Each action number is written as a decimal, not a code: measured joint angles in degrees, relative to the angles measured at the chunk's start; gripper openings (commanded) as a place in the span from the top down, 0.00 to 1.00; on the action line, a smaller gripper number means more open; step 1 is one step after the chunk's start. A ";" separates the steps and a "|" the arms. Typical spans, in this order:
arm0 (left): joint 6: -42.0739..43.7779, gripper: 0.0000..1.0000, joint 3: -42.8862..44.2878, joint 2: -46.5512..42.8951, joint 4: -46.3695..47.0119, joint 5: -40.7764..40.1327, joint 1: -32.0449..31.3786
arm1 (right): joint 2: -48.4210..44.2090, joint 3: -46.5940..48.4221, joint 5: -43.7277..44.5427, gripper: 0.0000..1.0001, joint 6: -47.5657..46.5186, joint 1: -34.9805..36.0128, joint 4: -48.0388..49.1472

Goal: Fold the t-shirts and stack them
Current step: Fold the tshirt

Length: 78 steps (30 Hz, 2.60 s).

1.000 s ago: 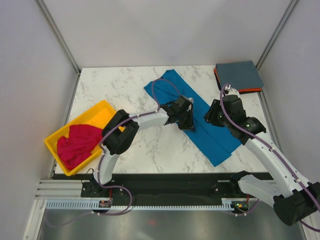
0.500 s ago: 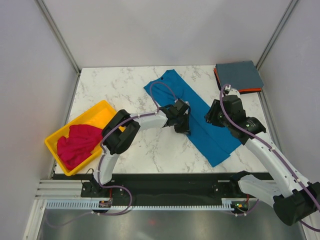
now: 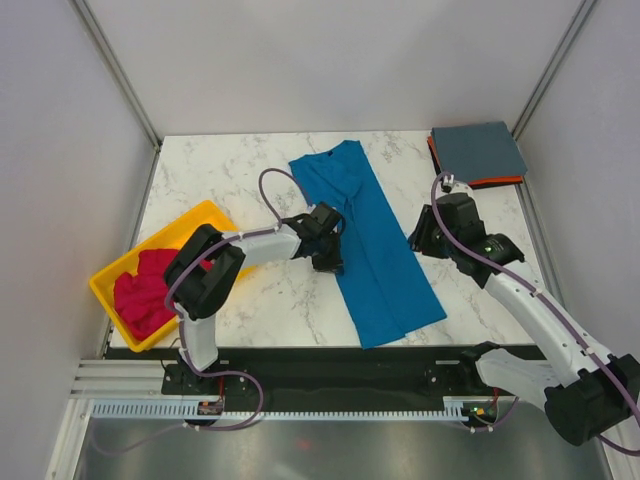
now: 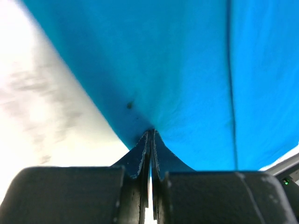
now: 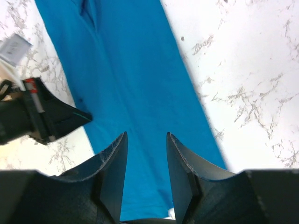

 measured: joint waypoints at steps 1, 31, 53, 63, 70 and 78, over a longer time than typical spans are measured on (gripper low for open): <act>0.02 0.96 -0.81 -0.74 -0.50 -0.09 0.87 | 0.15 -0.37 -0.07 0.53 -0.02 0.00 0.02; 12.94 0.83 36.89 15.12 -13.86 -0.11 21.66 | 16.94 -13.55 -7.13 0.56 -6.23 -0.11 12.31; 14.03 0.76 67.12 41.40 -14.12 9.97 26.40 | 27.41 -9.92 -8.76 0.62 -2.54 -0.39 20.04; 15.61 0.67 40.76 21.07 -15.80 12.70 25.75 | 22.14 -11.45 -14.78 0.58 -1.22 -0.39 19.43; 15.85 0.69 21.97 -1.03 -16.74 8.28 20.24 | 15.87 -14.05 -17.11 0.58 -0.39 0.13 16.55; 14.75 0.73 2.40 -11.98 -16.09 6.51 8.70 | 14.86 -16.98 -17.55 0.58 1.55 4.15 12.92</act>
